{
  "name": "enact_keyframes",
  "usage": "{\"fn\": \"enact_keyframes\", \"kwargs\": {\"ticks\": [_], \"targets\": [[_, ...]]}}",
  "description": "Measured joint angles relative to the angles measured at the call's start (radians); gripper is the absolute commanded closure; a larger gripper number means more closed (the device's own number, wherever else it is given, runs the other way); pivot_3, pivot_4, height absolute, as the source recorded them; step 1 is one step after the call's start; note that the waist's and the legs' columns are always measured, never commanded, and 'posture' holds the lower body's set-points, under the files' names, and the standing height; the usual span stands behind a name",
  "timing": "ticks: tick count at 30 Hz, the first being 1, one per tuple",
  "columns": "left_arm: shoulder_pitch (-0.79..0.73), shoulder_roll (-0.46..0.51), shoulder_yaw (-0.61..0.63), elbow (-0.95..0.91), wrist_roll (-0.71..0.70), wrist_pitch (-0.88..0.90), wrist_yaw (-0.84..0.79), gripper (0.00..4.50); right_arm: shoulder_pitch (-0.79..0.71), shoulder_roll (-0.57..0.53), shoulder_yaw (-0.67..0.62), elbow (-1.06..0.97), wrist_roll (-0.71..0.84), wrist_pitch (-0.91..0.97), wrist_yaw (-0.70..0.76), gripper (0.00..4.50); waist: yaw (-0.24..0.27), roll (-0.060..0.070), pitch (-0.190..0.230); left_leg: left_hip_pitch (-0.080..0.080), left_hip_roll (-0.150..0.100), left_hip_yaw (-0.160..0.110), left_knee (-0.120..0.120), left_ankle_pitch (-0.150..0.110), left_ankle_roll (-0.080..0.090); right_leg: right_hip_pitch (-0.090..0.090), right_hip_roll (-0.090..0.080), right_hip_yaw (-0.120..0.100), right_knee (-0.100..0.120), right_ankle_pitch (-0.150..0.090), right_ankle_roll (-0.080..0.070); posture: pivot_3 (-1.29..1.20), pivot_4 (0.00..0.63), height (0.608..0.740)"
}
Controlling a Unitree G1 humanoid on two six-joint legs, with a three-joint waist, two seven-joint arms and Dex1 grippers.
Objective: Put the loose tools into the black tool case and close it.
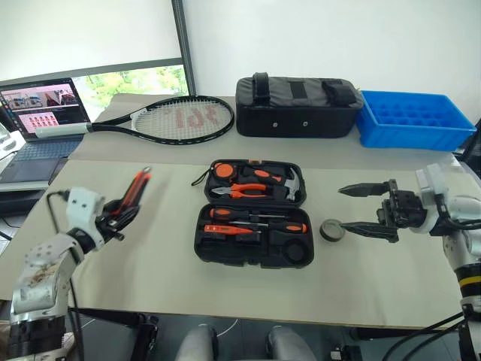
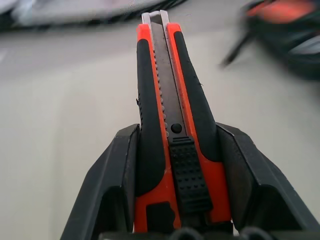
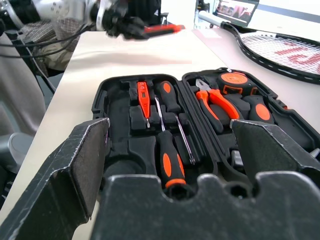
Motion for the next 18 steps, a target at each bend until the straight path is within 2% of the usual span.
{"fn": "enact_keyframes", "kwargs": {"ticks": [4,9,13,18], "targets": [[-0.152,0.037,-0.217,0.043,0.056,-0.168,-0.251,2.7,0.048,-0.009,-0.008,-0.035,0.001,0.006,0.0,0.0,0.003,0.001,0.0,0.0,-0.001,0.001,-0.001,0.0,0.0,0.0,0.002,0.001,-0.001,0.0,0.0,0.0,0.15,0.707],[-0.323,-0.005,-0.408,0.131,0.123,-0.264,-0.42,2.7,0.125,-0.011,-0.053,-0.098,0.001,0.013,0.001,0.0,0.001,0.001,0.0,-0.002,-0.002,0.002,-0.001,0.0,0.001,-0.001,0.003,0.002,-0.001,0.0,0.0,0.0,0.15,0.707],[-0.375,-0.045,-0.512,0.183,0.18,-0.313,-0.487,2.7,0.2,-0.011,-0.12,-0.159,0.002,0.025,0.0,0.0,-0.003,0.001,0.0,-0.002,-0.001,0.002,0.0,0.0,0.001,0.0,0.004,0.004,-0.001,0.0,0.0,0.0,0.15,0.707],[-0.394,-0.074,-0.578,0.231,0.241,-0.312,-0.491,2.7,0.31,-0.011,-0.187,-0.259,0.022,0.054,-0.007,0.0,-0.004,0.001,0.0,-0.002,-0.001,0.001,0.002,0.0,0.002,0.0,0.004,0.004,-0.001,0.0,0.0,0.0,0.15,0.707]]}}
